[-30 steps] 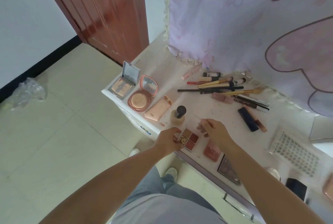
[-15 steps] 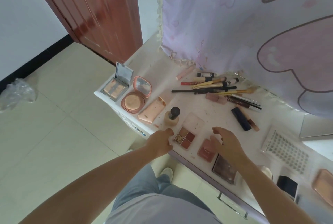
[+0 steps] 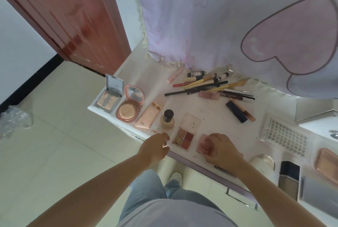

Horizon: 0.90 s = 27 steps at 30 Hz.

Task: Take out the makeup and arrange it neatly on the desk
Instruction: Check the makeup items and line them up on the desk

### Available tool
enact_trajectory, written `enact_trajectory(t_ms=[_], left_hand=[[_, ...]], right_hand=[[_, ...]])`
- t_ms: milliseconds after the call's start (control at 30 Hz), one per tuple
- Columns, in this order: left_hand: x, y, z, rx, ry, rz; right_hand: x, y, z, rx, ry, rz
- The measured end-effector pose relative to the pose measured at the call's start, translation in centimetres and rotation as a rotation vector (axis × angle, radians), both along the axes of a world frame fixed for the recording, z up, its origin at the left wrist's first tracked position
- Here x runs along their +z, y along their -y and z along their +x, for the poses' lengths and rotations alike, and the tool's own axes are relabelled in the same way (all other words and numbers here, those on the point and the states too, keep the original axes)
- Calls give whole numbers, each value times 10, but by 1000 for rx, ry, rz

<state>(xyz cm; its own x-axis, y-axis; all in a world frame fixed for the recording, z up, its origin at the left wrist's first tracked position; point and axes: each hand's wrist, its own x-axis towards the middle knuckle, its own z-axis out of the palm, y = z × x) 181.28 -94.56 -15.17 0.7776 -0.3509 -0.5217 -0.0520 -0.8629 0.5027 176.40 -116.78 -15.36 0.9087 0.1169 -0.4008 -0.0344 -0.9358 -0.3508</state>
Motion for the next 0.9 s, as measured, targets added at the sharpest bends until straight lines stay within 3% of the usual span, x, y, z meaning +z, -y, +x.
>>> enact_trajectory(t_ms=[200, 400, 633, 900], left_hand=[[46, 14, 5, 25, -119, -453], [86, 23, 26, 29, -233, -696], [94, 20, 27, 103, -224, -779], [95, 17, 19, 133, -299, -775]], right_hand=[[60, -12, 4, -71, 129, 432], [97, -19, 17, -33, 331, 510], [106, -24, 16, -51, 449, 600], [110, -19, 15, -194, 221, 707]])
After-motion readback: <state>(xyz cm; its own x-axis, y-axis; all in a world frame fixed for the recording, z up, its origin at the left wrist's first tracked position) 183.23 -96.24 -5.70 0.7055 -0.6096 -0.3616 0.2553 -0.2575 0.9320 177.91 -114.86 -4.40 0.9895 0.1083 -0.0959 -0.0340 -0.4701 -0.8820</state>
